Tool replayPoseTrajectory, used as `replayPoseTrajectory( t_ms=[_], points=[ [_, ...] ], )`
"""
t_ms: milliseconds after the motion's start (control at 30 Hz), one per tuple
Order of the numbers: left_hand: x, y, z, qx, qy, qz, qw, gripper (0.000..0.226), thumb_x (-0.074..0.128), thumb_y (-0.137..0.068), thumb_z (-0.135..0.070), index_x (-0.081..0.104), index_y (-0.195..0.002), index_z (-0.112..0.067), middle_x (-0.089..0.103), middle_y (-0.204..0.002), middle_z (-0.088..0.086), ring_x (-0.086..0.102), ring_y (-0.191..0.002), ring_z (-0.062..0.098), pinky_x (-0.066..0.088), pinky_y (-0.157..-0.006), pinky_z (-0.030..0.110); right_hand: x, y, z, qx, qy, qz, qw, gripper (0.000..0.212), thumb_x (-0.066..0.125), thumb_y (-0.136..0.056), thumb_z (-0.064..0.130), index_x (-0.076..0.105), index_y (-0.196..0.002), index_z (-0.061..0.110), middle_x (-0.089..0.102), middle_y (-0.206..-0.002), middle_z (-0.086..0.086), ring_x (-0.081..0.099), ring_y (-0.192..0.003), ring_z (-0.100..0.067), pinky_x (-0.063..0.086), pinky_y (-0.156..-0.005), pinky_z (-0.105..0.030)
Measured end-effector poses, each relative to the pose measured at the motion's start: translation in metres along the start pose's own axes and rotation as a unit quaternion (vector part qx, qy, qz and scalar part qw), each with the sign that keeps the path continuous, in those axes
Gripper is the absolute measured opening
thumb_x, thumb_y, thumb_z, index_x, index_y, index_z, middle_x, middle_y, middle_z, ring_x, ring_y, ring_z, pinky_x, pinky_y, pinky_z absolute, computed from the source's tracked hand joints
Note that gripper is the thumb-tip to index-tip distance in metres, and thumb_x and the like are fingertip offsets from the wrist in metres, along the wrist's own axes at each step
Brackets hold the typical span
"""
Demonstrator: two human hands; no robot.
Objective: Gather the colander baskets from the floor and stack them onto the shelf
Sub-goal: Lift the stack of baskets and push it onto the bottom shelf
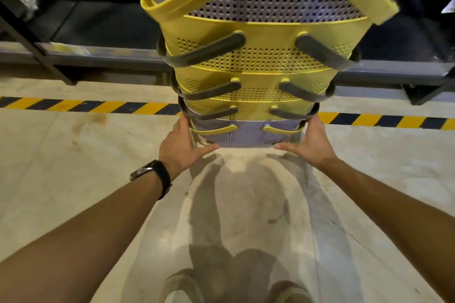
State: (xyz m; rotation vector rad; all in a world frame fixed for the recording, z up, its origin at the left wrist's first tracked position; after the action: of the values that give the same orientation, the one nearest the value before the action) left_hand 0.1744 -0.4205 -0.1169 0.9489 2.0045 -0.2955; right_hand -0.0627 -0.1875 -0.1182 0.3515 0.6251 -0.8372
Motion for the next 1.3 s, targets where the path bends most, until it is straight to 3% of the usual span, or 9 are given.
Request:
replayPoseTrajectory(
  t_ms=[167,267,367,433,567,700,900,1167,1300],
  points=[
    [-0.001,-0.008,0.000,-0.007,0.010,-0.027,1.000,0.108,0.080,-0.062,-0.070,0.029,-0.145,-0.023,0.049,-0.144,0.003,0.056,-0.125,0.028,0.052,-0.095,0.046,-0.001,-0.012,0.005,-0.009,-0.054,0.017,0.998,0.111,0.094,-0.043,0.052,0.047,-0.136,0.017,0.058,-0.133,0.004,0.053,-0.125,-0.013,0.046,-0.103,-0.030],
    [0.004,-0.016,0.000,-0.021,0.062,-0.033,0.997,0.108,0.083,-0.056,-0.071,0.038,-0.142,-0.023,0.054,-0.139,-0.001,0.057,-0.124,0.023,0.051,-0.096,0.040,0.005,-0.014,0.009,-0.014,-0.117,0.013,0.993,0.112,0.093,-0.038,0.056,0.052,-0.134,0.016,0.066,-0.125,0.005,0.061,-0.118,-0.009,0.048,-0.096,-0.019],
    [0.013,-0.021,0.002,-0.029,0.147,-0.032,0.988,0.111,0.088,-0.049,-0.071,0.042,-0.140,-0.027,0.058,-0.136,-0.007,0.058,-0.123,0.015,0.051,-0.098,0.035,0.014,-0.015,0.007,-0.009,-0.158,0.007,0.987,0.101,0.097,-0.040,0.046,0.059,-0.129,0.016,0.069,-0.122,0.005,0.064,-0.116,-0.008,0.054,-0.098,-0.033],
    [0.018,-0.024,0.002,-0.024,0.221,-0.032,0.974,0.112,0.092,-0.049,-0.066,0.042,-0.140,-0.025,0.059,-0.135,-0.006,0.058,-0.124,0.012,0.051,-0.102,0.037,0.016,-0.016,0.006,-0.009,-0.162,-0.004,0.987,0.095,0.099,-0.041,0.043,0.063,-0.125,0.017,0.071,-0.119,0.007,0.065,-0.113,-0.004,0.056,-0.095,-0.030],
    [0.028,-0.030,0.002,-0.014,0.341,-0.034,0.939,0.113,0.101,-0.053,-0.041,0.039,-0.144,-0.016,0.058,-0.139,0.006,0.059,-0.127,0.022,0.051,-0.102,0.049,0.017,-0.015,0.010,-0.019,-0.177,-0.021,0.984,0.088,0.096,-0.042,0.052,0.067,-0.120,0.021,0.073,-0.109,0.020,0.067,-0.104,0.004,0.052,-0.082,-0.010],
    [0.034,-0.033,0.000,-0.007,0.386,-0.034,0.922,0.113,0.102,-0.054,-0.032,0.040,-0.146,-0.013,0.060,-0.137,0.014,0.062,-0.122,0.034,0.054,-0.097,0.053,0.015,-0.014,0.012,-0.038,-0.189,-0.034,0.981,0.077,0.099,-0.045,0.041,0.068,-0.114,0.029,0.074,-0.106,0.021,0.070,-0.098,0.002,0.054,-0.072,-0.010],
    [0.015,-0.024,-0.006,0.035,0.393,-0.080,0.915,0.100,0.100,-0.058,-0.031,0.045,-0.141,-0.020,0.063,-0.134,0.003,0.064,-0.121,0.021,0.058,-0.092,0.038,0.017,-0.007,0.017,-0.063,-0.197,-0.066,0.976,0.090,0.100,-0.048,0.032,0.056,-0.127,0.027,0.069,-0.120,0.020,0.065,-0.112,0.000,0.050,-0.084,-0.010],
    [-0.010,-0.012,-0.013,0.045,0.374,-0.111,0.920,0.103,0.098,-0.056,-0.046,0.042,-0.142,-0.029,0.059,-0.138,-0.007,0.058,-0.127,0.011,0.056,-0.097,0.041,0.012,0.008,0.031,-0.044,-0.209,-0.078,0.974,0.106,0.098,-0.049,0.038,0.042,-0.138,0.026,0.061,-0.132,0.013,0.058,-0.123,-0.006,0.054,-0.098,-0.044],
    [-0.024,-0.004,-0.025,0.071,0.378,-0.128,0.914,0.103,0.099,-0.055,-0.042,0.044,-0.140,-0.029,0.062,-0.136,-0.006,0.059,-0.126,0.014,0.056,-0.097,0.043,0.000,0.016,0.043,-0.049,-0.220,-0.087,0.970,0.111,0.096,-0.047,0.049,0.040,-0.139,0.027,0.061,-0.133,0.011,0.059,-0.124,-0.013,0.054,-0.099,-0.049]
  ],
)
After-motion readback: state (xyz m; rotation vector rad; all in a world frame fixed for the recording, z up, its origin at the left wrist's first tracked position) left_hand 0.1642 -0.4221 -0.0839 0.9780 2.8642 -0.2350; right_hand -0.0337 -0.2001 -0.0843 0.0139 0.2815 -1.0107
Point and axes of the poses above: each hand's wrist, its own y-axis away from the middle knuckle, its own x-axis out of the palm, z = x × y, the point moved 7 cm from there along -y, towards the middle knuckle
